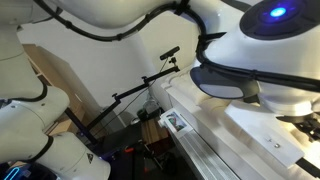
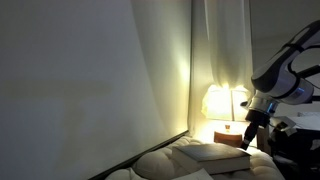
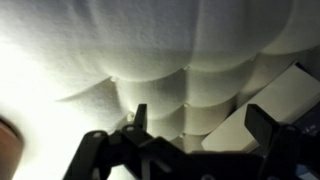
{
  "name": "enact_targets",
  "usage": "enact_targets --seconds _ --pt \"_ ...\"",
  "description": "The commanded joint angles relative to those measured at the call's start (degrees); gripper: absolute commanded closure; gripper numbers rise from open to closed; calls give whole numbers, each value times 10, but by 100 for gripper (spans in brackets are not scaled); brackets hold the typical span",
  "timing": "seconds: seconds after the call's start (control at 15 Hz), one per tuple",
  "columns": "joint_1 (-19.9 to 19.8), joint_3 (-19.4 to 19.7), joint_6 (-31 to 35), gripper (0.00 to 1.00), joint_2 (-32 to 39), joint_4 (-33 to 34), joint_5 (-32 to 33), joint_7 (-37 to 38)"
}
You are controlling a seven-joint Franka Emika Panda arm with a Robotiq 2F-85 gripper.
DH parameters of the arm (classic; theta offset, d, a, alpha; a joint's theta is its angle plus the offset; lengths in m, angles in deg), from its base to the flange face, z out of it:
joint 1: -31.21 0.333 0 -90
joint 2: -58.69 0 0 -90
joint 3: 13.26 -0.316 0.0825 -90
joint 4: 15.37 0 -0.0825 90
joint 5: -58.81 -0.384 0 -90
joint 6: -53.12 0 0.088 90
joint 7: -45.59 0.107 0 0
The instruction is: Pick up the black book and position it on top of the white book
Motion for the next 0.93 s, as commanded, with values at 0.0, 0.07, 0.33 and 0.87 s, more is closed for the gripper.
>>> enact_targets --seconds 0.0,0.07,0.33,0.87 --pt "-19 5 -11 0 -2 7 -5 25" --pt "-23 3 -13 0 -1 7 -5 23" --pt "-26 -5 -22 0 1 6 -7 19" --pt "-6 -30 -24 0 2 1 -4 13"
